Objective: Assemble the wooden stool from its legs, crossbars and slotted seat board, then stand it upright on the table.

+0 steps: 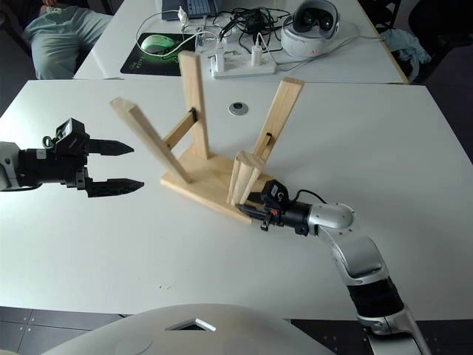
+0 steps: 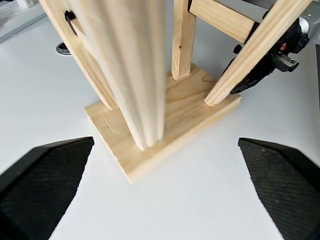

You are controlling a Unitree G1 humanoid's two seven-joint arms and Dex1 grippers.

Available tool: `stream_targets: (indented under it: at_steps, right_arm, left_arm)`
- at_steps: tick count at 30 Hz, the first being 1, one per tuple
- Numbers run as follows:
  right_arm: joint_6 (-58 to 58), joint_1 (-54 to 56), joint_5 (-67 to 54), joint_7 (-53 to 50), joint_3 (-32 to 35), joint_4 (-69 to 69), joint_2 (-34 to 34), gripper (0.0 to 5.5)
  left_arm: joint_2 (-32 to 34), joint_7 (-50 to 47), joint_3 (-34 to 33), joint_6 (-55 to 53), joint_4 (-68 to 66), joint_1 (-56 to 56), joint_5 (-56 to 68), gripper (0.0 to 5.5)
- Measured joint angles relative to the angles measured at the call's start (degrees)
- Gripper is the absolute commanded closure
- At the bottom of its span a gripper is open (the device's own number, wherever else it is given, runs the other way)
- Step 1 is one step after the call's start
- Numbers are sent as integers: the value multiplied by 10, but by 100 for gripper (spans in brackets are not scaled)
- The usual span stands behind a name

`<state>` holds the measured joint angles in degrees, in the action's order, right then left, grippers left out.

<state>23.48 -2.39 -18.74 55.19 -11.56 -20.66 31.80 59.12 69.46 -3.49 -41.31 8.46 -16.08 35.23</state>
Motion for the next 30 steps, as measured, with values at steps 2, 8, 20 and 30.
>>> stream_targets:
  at_steps: [2,8,20,30]
  right_arm:
    - [3,-10,-19,17,0,-14,11,441]
    - [47,-8,-65,25,18,-28,29,441]
    - [470,92,-436,65,113,-37,159,444]
    - [575,94,-504,53,94,-25,180,444]
  left_arm:
    - [4,12,0,1,-2,2,-3,10]
    - [65,74,-5,-4,22,77,-7,10]
    - [144,166,-45,12,-28,76,-11,10]
    - [134,150,-47,-54,31,73,41,10]
